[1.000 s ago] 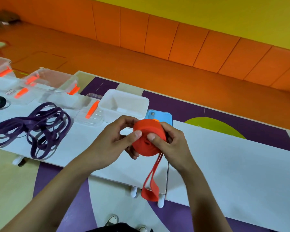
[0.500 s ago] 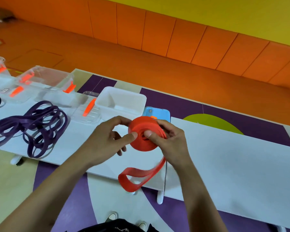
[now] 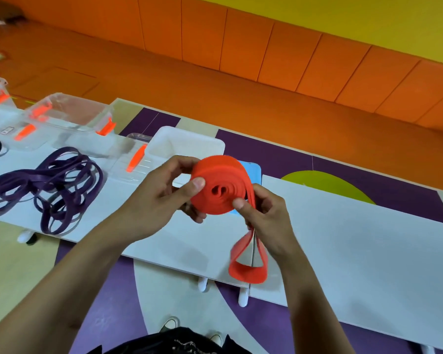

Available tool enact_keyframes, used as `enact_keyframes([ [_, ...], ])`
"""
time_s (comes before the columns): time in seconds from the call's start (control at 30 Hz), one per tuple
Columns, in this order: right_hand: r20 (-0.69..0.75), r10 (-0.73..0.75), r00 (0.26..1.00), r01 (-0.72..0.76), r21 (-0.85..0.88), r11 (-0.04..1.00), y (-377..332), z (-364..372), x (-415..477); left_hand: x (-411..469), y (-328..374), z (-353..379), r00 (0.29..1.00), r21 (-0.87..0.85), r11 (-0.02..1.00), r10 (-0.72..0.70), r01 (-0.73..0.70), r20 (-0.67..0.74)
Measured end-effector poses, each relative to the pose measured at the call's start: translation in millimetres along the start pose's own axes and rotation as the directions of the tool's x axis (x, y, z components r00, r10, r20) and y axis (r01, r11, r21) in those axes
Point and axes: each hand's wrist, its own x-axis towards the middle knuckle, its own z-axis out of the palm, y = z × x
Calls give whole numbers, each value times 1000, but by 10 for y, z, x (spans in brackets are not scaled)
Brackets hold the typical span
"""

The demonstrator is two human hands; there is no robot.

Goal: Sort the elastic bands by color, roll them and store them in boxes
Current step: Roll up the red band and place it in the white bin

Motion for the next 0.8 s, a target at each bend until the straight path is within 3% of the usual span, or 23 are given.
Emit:
enact_keyframes([
  [0.13,-87,48,995,-38,106,994,9,142,11,18,-95,228,999,-276,961,-42,32,-33],
  [0.23,-82,63,995,-55,90,994,-24,212,50,38,-152,334,991,-427,897,-136,115,-18],
  [0.3,-32,59,998,-57,52,997,-14,168,78,74,-144,274,985,-300,941,-170,155,-25],
  [0.37,66,26,998,-26,6,1000,-16,95,111,102,-99,119,986,62,985,-161,164,-50],
  [0.43,162,-3,987,12,-51,999,-45,46,161,119,-9,-41,990,327,935,-129,138,-51],
  [0.6,293,-29,956,76,-150,986,-170,-8,300,169,186,-115,984,406,912,-127,65,128],
  [0.8,251,-18,968,27,-32,999,-42,-141,343,137,51,94,995,235,967,-102,97,10],
])
